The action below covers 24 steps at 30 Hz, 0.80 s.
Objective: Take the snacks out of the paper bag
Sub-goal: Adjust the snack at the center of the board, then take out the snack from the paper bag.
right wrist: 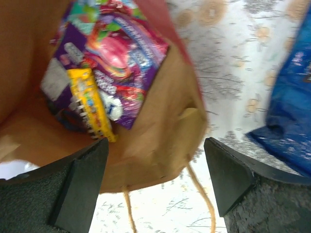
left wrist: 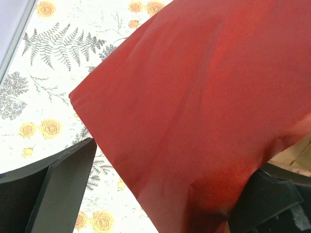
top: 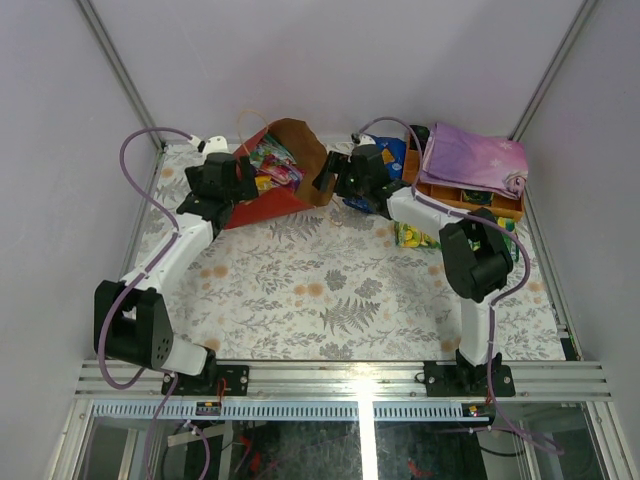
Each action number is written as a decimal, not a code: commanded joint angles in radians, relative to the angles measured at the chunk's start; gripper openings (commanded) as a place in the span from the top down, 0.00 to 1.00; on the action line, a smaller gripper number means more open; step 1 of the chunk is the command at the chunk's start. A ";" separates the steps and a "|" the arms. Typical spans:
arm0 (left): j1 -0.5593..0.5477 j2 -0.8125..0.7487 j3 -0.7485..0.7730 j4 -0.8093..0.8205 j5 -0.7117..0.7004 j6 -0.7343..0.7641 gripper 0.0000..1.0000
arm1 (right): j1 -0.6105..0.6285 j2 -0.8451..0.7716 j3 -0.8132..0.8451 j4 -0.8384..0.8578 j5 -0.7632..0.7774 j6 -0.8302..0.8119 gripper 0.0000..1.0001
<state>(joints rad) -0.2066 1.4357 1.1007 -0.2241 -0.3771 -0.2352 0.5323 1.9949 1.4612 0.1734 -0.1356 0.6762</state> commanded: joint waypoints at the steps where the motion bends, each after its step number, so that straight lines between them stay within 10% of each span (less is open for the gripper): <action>1: -0.044 0.028 0.069 -0.015 -0.077 0.008 0.00 | -0.002 0.044 0.059 -0.098 0.167 -0.042 0.14; 9: -0.173 0.119 0.167 -0.038 -0.214 0.074 0.02 | -0.014 0.125 0.093 -0.060 0.155 -0.051 0.19; 24: -0.307 0.205 0.304 -0.054 -0.284 0.163 0.44 | -0.110 0.250 -0.006 0.245 -0.069 0.150 0.44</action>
<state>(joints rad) -0.4866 1.6093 1.3518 -0.2916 -0.6037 -0.1131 0.4183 2.2379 1.4506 0.3424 -0.1825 0.8097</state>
